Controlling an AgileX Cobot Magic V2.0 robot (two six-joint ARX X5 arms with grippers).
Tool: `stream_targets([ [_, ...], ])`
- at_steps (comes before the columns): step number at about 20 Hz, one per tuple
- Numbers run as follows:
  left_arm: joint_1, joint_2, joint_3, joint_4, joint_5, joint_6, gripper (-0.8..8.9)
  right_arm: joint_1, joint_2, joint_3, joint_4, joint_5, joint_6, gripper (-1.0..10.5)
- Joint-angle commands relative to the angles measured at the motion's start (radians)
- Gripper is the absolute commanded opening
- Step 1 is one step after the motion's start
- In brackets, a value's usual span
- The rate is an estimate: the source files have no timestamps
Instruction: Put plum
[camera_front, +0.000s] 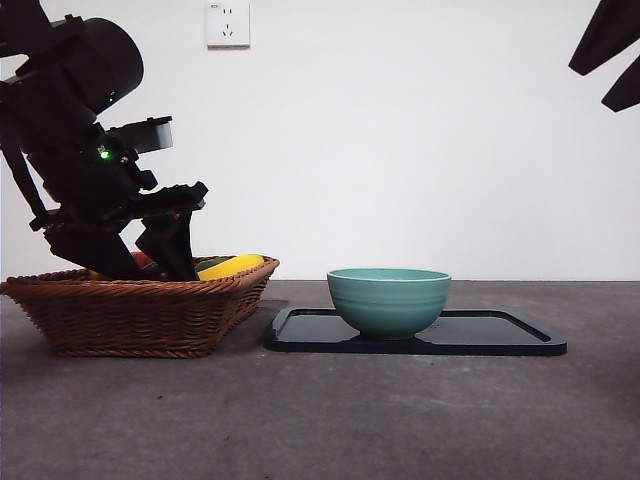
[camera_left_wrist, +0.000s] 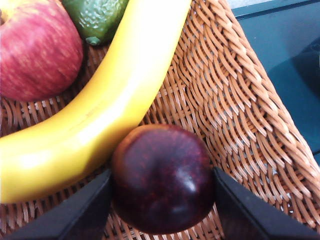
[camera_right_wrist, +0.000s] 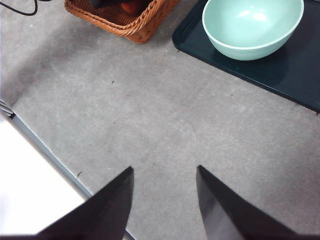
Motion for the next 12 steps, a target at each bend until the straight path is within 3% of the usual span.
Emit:
stream_targets([
  [1, -0.002, 0.023, 0.010, 0.005, 0.001, 0.008, 2.62, 0.007, 0.003, 0.005, 0.007, 0.004, 0.003, 2.0],
  [4, -0.002, 0.023, 0.010, 0.005, 0.001, 0.004, 4.20, 0.007, 0.003, 0.005, 0.007, 0.004, 0.003, 2.0],
  [12, -0.003, -0.089, 0.025, -0.027, 0.001, -0.022, 4.20, 0.007, 0.003, 0.005, 0.007, 0.004, 0.003, 2.0],
])
